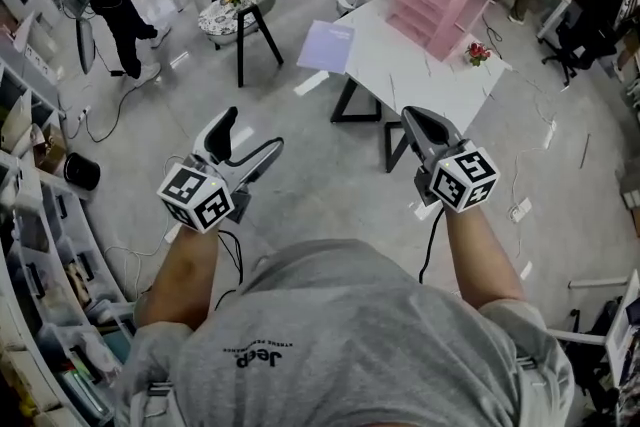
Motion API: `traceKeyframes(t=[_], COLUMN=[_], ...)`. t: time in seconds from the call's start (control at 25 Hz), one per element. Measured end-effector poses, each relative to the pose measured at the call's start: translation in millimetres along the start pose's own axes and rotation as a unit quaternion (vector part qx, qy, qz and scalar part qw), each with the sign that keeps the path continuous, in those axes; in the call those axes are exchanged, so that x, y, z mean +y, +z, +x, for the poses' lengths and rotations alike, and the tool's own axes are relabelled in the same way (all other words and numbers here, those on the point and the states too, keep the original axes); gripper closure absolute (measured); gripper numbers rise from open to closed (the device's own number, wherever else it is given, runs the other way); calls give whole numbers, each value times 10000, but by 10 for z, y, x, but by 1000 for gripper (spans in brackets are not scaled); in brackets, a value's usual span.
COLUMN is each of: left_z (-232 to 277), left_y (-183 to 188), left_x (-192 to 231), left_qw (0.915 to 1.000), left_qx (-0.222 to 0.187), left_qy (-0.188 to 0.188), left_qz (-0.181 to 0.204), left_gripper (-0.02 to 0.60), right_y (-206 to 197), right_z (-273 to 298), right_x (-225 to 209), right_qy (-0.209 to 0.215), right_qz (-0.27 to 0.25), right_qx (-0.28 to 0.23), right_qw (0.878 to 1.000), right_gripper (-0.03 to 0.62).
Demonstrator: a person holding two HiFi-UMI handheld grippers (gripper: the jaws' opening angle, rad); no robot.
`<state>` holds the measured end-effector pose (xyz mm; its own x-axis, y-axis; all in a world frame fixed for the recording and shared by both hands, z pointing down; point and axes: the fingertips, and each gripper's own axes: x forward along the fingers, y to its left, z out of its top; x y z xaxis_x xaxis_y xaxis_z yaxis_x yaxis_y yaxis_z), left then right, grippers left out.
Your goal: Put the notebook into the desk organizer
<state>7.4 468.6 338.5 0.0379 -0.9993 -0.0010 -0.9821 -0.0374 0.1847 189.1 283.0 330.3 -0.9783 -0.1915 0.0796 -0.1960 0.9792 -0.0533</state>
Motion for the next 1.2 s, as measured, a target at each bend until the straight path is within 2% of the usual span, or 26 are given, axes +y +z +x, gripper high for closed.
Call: traceKeyframes(t=[0.32,0.56,0.76,0.96,1.2], left_z=[307,555,1009,1777,2820], left_y=[-63,-72,-118,-59,256], left_x=[-299,-34,511,1384,2423], left_qw=[9999,9999,9999,9989,9931], left_qx=[-11,54,126,102,267], left_qy=[134,149,-62,-431,-1132], left_qz=[11,3,-50,-151,-155], left_gripper=[75,75,75,76,77], right_y=[37,-12,-69,-26,179], right_z=[-170,95,580,1338,2423], right_x=[-423,-681,-994,-1510,-2012], right_qy=[126,105,-103,-488,-973], right_qz=[2,49,52,11,80], right_qx=[-90,-60,24,-47,-51], right_qw=[9999,9999,9999,9988,9952], right_gripper=[592,592,592,592,592])
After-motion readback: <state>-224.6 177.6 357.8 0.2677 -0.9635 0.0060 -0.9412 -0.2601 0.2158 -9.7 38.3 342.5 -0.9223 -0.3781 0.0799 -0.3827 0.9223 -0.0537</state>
